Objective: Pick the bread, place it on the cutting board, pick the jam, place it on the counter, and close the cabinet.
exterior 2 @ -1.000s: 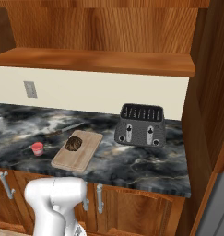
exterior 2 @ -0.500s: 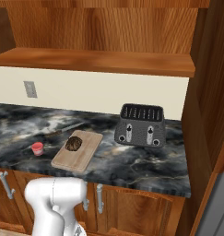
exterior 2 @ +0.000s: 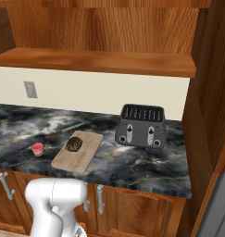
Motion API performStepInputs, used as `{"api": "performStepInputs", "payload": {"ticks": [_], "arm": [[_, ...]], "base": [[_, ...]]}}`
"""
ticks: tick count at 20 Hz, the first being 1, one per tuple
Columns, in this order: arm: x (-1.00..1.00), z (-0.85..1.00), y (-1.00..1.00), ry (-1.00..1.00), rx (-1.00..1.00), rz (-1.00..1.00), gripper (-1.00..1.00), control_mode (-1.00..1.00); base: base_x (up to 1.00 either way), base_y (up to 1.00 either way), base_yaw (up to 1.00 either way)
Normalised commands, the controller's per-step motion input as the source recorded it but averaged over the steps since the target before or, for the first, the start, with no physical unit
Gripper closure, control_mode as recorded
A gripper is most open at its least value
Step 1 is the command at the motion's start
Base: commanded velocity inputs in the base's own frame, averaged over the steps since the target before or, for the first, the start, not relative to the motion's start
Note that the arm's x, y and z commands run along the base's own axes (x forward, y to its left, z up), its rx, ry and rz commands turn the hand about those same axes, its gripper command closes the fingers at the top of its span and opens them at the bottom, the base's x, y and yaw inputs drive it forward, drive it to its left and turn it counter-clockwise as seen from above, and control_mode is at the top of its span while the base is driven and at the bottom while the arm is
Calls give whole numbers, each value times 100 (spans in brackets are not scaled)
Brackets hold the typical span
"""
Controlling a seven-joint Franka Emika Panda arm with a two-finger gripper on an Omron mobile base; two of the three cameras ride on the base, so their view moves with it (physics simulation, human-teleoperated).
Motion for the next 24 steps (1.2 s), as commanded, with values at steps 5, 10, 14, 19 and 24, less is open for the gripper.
{"api": "performStepInputs", "payload": {"ticks": [5,10,14,19,24], "arm": [[-25,0,2,-8,0,7,-100,-100],[-32,7,12,-9,0,8,-100,-100],[-39,5,17,-6,0,7,-100,-100],[-34,2,21,-2,0,6,-100,-100],[-17,8,9,0,0,6,-100,-100]], "base": [[0,0,0],[0,0,0],[0,0,0],[0,0,0],[0,0,0]]}}
